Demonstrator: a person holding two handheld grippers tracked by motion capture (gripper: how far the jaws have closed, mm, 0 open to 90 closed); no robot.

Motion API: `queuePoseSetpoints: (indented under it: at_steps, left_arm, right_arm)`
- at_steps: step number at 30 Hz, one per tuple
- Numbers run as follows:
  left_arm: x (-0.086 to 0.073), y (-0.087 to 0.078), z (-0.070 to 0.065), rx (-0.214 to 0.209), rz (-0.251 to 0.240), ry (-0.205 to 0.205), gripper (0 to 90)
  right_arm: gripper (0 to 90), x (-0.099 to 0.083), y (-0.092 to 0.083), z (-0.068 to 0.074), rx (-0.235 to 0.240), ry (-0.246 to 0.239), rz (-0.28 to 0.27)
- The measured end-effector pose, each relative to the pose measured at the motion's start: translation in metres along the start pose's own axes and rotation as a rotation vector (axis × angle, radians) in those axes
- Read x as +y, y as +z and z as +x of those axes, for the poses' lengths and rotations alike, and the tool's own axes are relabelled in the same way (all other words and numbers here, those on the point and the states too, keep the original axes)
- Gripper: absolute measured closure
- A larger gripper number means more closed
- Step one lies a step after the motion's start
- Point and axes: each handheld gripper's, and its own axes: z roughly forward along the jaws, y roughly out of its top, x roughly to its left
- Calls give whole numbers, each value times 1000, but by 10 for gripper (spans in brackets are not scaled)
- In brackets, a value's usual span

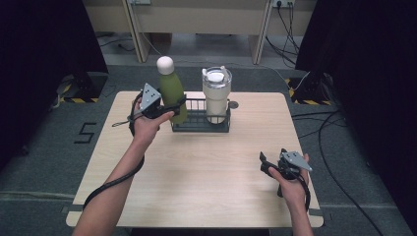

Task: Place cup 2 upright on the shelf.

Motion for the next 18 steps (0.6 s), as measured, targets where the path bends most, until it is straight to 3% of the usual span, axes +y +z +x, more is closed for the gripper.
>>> queuePoseSetpoints:
  at_steps: [1, 5, 18]
  left_arm:
    - [0, 1, -1, -5, 5, -13, 203]
    - [2, 5, 1, 5, 3, 4, 203]
    - [6, 14, 3, 7, 7, -6, 203]
  right_arm:
    - [154, 0, 0, 0, 1, -1, 0]
    - [155, 1, 0, 0, 3, 1, -2]
    - [155, 1, 0, -1, -1, 2, -2]
